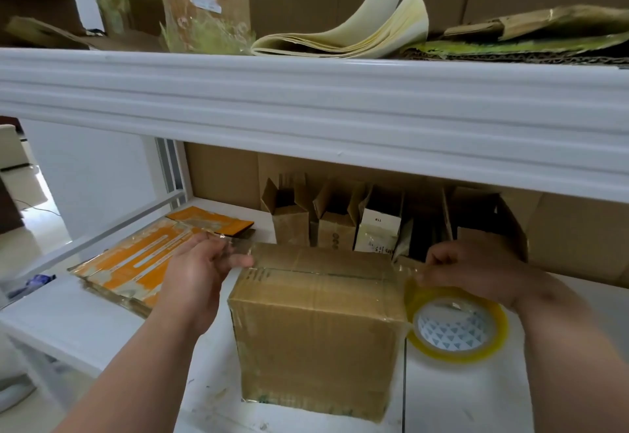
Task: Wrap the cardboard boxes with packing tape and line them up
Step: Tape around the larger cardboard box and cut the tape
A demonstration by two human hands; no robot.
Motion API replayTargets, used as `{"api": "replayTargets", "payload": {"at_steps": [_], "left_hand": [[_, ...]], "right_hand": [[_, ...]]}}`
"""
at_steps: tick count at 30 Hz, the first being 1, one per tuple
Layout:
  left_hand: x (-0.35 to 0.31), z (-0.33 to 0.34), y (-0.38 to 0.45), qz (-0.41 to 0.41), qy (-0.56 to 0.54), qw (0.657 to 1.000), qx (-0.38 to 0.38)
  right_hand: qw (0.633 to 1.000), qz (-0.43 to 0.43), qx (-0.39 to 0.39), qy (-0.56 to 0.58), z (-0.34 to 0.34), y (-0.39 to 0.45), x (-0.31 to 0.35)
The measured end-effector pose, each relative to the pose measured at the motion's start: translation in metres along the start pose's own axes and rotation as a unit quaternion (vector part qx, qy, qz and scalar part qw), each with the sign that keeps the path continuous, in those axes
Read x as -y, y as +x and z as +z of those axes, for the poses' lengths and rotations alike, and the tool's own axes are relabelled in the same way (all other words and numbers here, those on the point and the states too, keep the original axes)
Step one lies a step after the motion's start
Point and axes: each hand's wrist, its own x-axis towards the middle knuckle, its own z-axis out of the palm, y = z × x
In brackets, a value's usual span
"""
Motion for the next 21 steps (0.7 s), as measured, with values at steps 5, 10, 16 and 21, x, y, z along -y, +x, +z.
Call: {"api": "replayTargets", "payload": {"at_steps": [5,10,16,21], "left_hand": [[0.012,-0.004,0.003,-0.101,0.084,0.989,-0.064],[0.017,-0.003,-0.009,-0.202,0.122,0.972,0.001],[0.028,-0.002,-0.017,-0.189,0.046,0.981,-0.011],[0.034,0.003,-0.017,-0.112,0.083,0.989,-0.046]], "right_hand": [[0.999,0.024,0.025,0.012,0.017,0.007,-0.003],[0.998,0.043,0.033,0.024,0.031,0.006,0.000],[0.998,0.053,0.023,0.028,0.039,0.004,0.001],[0.998,0.051,0.022,0.021,0.040,0.001,0.003]]}}
